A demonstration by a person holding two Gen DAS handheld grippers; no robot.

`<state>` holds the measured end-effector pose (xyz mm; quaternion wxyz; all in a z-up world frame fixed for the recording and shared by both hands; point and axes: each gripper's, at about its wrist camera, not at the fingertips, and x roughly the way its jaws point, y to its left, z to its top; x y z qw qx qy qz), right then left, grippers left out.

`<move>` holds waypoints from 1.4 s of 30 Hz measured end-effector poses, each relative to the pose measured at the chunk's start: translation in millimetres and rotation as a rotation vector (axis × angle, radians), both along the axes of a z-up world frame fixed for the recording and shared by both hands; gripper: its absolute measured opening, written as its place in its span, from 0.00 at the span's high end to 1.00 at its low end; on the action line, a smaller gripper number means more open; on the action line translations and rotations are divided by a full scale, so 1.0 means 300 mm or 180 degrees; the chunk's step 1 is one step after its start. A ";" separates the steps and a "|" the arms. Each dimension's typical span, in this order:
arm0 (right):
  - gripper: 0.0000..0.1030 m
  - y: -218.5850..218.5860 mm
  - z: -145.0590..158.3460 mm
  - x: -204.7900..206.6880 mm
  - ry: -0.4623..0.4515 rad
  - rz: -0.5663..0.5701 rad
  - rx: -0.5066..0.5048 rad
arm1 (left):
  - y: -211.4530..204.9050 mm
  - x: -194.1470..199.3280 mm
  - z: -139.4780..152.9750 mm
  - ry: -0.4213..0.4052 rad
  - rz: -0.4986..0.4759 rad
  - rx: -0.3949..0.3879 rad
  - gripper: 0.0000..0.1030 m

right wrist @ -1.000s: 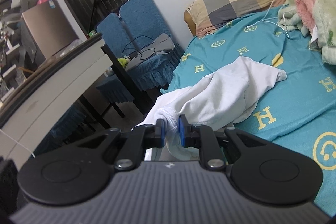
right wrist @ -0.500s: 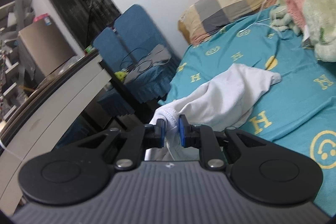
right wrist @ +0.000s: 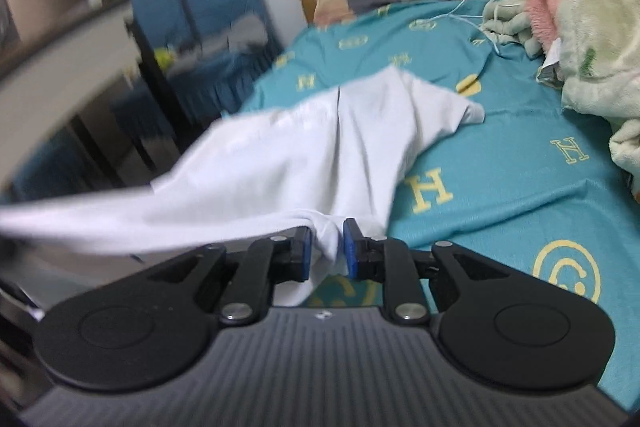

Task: Fold clothes

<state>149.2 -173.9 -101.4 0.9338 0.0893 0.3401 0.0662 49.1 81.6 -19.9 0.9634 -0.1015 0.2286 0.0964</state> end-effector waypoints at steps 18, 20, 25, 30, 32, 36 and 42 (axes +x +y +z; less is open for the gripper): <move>0.94 -0.046 0.185 -0.108 -0.1230 -0.0813 -0.0032 | -0.030 -0.040 0.034 -0.0305 -0.0028 0.0010 0.91; 0.95 -0.042 0.273 -0.152 -0.1557 -0.0823 -0.0056 | -0.033 -0.070 0.114 -0.0551 -0.0039 -0.0100 0.93; 0.95 -0.083 0.583 -0.266 -0.2222 -0.0795 -0.0032 | -0.057 -0.159 0.439 -0.1182 -0.0189 -0.0160 0.94; 0.95 -0.137 0.967 -0.441 -0.2825 -0.0720 0.0060 | -0.066 -0.296 0.862 -0.1727 -0.0362 -0.0200 0.94; 0.95 -0.148 1.120 -0.536 -0.3031 -0.0671 0.0119 | -0.055 -0.374 1.027 -0.1875 -0.0425 -0.0282 0.94; 0.95 -0.152 1.394 -0.746 -0.3392 -0.0518 0.0200 | -0.049 -0.566 1.320 -0.2188 -0.0544 -0.0269 0.94; 0.95 -0.190 1.673 -0.967 -0.3731 -0.0391 0.0325 | -0.095 -0.752 1.594 -0.2321 -0.0897 -0.0058 0.94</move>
